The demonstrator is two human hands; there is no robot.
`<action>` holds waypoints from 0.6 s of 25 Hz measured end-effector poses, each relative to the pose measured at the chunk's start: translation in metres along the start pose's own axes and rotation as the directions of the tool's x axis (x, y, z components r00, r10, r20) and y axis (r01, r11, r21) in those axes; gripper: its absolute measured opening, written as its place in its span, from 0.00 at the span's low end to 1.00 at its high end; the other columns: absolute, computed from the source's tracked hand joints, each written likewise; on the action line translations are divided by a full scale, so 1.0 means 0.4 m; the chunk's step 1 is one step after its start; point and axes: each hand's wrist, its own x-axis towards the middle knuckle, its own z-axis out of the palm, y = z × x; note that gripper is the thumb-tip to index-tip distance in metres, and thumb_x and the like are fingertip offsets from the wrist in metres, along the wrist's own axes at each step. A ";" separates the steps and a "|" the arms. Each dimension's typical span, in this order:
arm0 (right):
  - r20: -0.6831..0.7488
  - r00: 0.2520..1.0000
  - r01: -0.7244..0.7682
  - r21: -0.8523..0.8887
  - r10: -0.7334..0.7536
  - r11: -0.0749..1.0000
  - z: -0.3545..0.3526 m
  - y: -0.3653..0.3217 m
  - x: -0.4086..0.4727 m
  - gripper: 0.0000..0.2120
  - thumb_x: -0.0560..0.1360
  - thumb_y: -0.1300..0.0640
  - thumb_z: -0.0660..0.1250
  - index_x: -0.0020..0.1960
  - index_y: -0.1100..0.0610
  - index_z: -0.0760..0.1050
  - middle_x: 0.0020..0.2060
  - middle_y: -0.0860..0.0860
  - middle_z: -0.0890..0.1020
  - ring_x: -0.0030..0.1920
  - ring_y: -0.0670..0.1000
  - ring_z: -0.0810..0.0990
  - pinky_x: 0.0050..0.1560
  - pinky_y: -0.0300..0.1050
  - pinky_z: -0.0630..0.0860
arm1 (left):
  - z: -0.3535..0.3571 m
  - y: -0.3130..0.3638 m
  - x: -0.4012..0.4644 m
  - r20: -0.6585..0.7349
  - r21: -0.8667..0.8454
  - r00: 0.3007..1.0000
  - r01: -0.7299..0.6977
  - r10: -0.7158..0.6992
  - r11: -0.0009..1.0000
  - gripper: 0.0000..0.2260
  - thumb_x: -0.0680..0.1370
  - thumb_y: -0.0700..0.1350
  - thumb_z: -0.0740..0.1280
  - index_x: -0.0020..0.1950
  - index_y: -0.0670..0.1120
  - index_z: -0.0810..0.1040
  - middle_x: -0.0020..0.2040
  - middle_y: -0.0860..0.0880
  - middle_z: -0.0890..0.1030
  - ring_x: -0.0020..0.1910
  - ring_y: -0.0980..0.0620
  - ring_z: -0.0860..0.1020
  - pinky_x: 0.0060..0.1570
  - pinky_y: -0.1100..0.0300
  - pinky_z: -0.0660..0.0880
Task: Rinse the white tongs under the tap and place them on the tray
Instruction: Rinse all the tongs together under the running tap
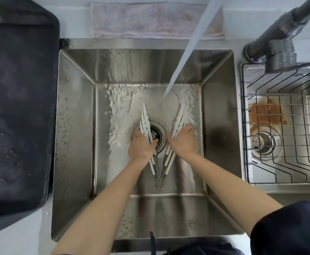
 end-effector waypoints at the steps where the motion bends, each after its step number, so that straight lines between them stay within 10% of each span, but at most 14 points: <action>1: 0.008 1.000 0.010 -0.045 -0.010 0.999 -0.001 -0.002 -0.002 0.29 0.76 0.51 0.63 0.68 0.66 0.57 0.67 0.62 0.65 0.62 0.62 0.73 0.54 0.51 0.72 | -0.001 0.001 0.001 0.005 0.010 1.000 -0.007 0.007 1.000 0.28 0.74 0.51 0.66 0.69 0.39 0.61 0.67 0.43 0.71 0.63 0.42 0.73 0.54 0.50 0.72; 9: 0.047 0.998 0.041 0.185 -0.051 0.982 -0.046 -0.026 -0.029 0.32 0.74 0.54 0.66 0.69 0.66 0.52 0.47 0.60 0.76 0.43 0.59 0.77 0.37 0.46 0.73 | -0.038 0.014 -0.034 0.009 -0.272 0.999 -0.031 0.035 0.962 0.22 0.74 0.43 0.65 0.64 0.36 0.65 0.57 0.40 0.76 0.57 0.42 0.75 0.45 0.60 0.67; 15: 0.044 0.989 0.101 0.483 -0.140 0.870 -0.127 -0.069 -0.089 0.31 0.74 0.55 0.65 0.70 0.62 0.54 0.49 0.54 0.74 0.47 0.54 0.75 0.49 0.49 0.74 | -0.143 0.072 -0.095 -0.033 -0.610 0.989 -0.133 0.142 0.781 0.18 0.76 0.38 0.61 0.64 0.48 0.62 0.42 0.55 0.73 0.37 0.60 0.70 0.37 0.68 0.66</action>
